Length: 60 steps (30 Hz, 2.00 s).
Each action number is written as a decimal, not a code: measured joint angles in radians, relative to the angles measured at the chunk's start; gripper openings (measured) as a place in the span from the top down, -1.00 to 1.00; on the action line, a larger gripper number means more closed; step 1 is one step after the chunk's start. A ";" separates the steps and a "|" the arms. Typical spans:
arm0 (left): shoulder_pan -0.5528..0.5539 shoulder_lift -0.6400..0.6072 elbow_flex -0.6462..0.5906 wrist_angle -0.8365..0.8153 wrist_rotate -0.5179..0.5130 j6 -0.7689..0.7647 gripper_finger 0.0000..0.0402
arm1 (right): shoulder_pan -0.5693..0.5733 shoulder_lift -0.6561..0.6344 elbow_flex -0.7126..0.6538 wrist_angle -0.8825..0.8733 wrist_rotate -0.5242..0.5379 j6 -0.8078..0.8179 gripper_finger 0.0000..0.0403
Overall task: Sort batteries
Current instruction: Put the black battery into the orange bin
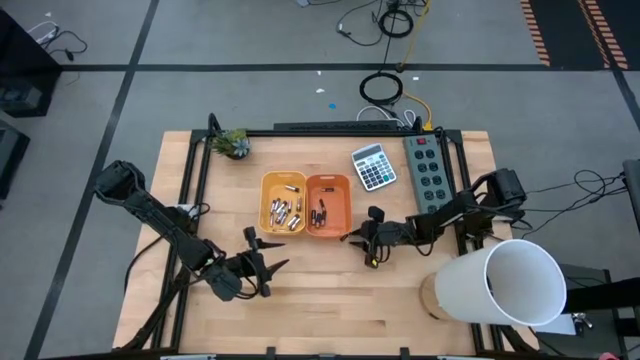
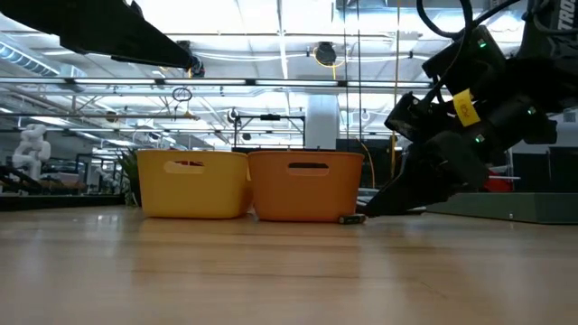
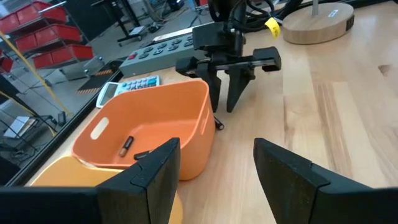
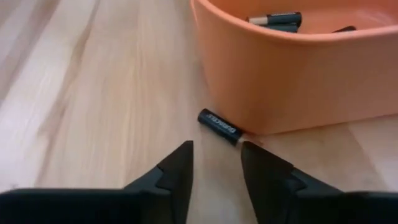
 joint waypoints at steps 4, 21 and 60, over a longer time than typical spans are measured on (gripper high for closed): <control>0.000 0.000 0.000 0.000 0.000 -0.001 -0.07 | -0.005 0.000 0.000 0.007 0.029 -0.043 0.26; 0.000 0.000 0.000 -0.009 0.001 -0.019 -0.07 | -0.098 0.005 0.000 0.030 -0.133 -0.066 0.31; 0.012 0.000 0.000 -0.022 0.002 -0.024 -0.07 | 0.050 0.105 0.083 0.033 -0.119 -0.038 0.31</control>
